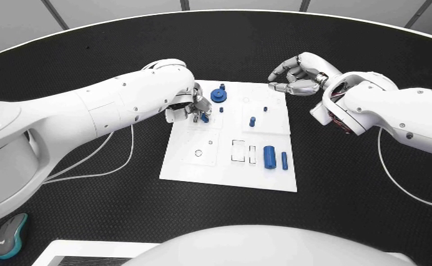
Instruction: Assemble the parts on the task board
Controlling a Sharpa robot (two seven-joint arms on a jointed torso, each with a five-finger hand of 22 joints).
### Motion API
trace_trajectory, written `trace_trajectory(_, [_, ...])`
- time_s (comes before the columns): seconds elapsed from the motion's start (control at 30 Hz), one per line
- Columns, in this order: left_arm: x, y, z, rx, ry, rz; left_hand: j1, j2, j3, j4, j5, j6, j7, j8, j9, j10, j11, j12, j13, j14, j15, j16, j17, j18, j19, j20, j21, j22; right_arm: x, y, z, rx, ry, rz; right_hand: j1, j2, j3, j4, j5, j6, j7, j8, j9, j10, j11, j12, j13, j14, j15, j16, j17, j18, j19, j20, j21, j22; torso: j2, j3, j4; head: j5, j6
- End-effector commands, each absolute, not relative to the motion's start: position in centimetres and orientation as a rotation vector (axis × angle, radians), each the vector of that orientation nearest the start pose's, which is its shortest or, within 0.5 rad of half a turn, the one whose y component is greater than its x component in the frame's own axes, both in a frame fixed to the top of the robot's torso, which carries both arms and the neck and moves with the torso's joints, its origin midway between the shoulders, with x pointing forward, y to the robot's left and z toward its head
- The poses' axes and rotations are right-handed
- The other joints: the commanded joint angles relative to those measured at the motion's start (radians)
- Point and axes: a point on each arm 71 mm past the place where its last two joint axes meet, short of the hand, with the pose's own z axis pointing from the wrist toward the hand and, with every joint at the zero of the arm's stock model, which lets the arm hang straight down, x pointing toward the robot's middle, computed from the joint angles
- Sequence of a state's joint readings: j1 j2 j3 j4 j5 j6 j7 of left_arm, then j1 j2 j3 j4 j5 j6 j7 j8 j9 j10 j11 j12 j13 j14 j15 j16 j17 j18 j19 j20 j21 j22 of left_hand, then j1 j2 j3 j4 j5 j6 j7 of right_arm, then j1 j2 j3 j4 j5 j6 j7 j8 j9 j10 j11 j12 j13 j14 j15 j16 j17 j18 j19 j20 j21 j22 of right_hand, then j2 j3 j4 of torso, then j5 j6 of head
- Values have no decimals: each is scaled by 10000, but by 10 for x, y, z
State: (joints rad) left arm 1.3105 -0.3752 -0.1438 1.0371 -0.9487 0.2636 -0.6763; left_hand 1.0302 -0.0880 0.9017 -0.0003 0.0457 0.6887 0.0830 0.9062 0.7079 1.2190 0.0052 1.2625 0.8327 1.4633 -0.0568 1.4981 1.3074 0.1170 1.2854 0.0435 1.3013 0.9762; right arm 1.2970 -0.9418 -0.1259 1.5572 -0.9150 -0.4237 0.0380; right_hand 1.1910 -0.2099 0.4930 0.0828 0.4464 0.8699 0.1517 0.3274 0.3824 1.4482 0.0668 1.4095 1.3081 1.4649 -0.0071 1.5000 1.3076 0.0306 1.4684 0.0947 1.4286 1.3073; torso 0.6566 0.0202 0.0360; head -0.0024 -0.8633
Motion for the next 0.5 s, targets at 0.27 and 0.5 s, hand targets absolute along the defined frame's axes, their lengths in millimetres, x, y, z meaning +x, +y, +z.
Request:
trace_trajectory(0.27, [548, 123, -230, -1959, 24556, -1744, 3, -170, -242, -58, 31, 62, -130, 29, -68, 19, -92, 38, -22, 723, -75, 50, 1431, -8, 56, -67, 31, 3, 486, -246, -163, 3181, 16297, 8771, -6, -15, 79, 4, 31, -69, -32, 57, -16, 3, -60, 2, 1196, 739, -81, -35, 1343, 109, 286, -78, -34, 1236, 12, -5, 4, -5, 3])
trace_trajectory(0.5, [548, 123, -230, -2030, 24494, -1744, -65, -307, -575, 19, 31, 170, -156, -29, -170, 14, -114, 54, -21, 726, -97, 52, 1435, -10, 66, -97, 25, 6, 486, -246, -162, 3183, 16280, 8771, -14, -26, 83, 6, 50, -79, -30, 65, -20, -10, -58, -14, 1181, 733, -80, -50, 1321, 114, 276, -78, -55, 1218, 10, -4, 1, -10, 4])
